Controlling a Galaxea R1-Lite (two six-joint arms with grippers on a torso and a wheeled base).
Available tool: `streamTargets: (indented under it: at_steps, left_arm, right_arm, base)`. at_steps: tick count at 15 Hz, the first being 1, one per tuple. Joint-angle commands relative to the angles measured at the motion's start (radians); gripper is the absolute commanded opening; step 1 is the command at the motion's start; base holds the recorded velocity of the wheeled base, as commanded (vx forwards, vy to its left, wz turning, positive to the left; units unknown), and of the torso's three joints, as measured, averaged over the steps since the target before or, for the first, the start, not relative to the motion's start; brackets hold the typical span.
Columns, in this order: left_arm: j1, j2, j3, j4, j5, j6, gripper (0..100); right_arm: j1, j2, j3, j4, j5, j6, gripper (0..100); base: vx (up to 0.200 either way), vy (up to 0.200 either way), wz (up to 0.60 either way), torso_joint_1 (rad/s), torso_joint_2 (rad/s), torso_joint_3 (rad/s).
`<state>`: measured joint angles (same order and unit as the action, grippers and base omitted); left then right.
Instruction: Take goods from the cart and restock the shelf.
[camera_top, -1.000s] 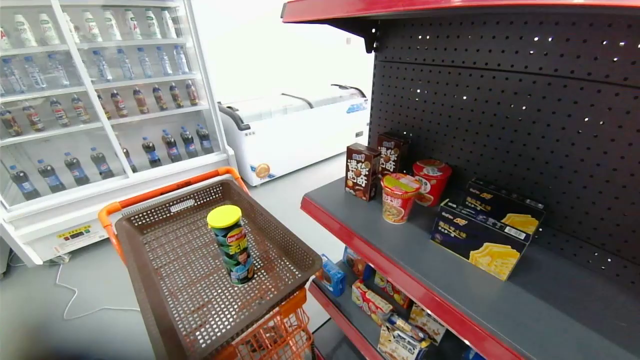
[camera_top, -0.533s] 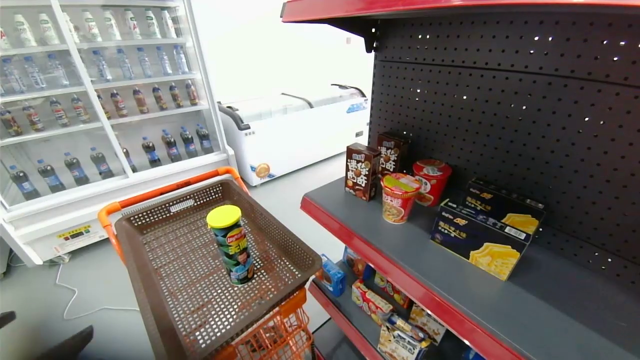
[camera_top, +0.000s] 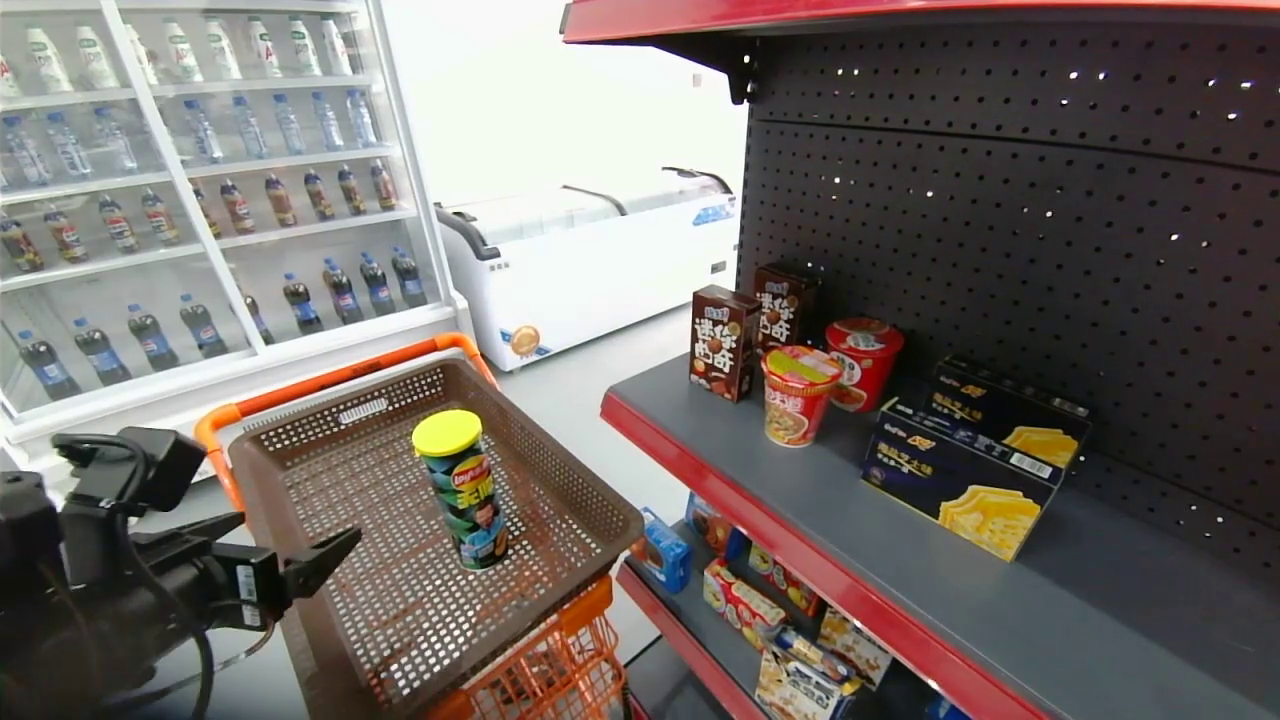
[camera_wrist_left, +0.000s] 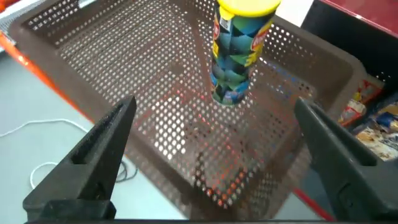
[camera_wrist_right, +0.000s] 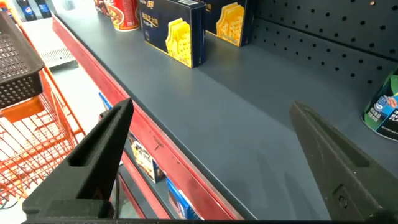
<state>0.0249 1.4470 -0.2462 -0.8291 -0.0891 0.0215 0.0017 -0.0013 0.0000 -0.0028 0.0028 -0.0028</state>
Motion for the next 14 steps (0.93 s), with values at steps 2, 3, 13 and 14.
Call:
streamTargets:
  at_steps: [2, 3, 13, 14]
  left_arm:
    - [-0.005, 0.369, 0.013, -0.269, -0.029, 0.02, 100]
    - [-0.006, 0.418, 0.01, -0.327, -0.067, 0.02, 100]
    - [0.029, 0.668, -0.166, -0.433, -0.118, 0.126, 100]
    - [0.027, 0.691, -0.191, -0.439, -0.123, 0.132, 100]
  right_arm:
    - [0.0, 0.001, 0.0, 0.0, 0.0, 0.0, 100]
    - [0.0, 0.001, 0.0, 0.0, 0.0, 0.0, 100]
    - [0.0, 0.001, 0.0, 0.0, 0.0, 0.0, 100]
    - [0.0, 0.001, 0.0, 0.0, 0.0, 0.0, 100]
  base:
    - [0.0, 0.0, 0.0, 0.0, 0.0, 0.0]
    - [0.0, 0.0, 0.0, 0.0, 0.0, 0.0]
    - [0.0, 0.0, 0.0, 0.0, 0.0, 0.0]
    - [0.0, 0.0, 0.0, 0.0, 0.0, 0.0]
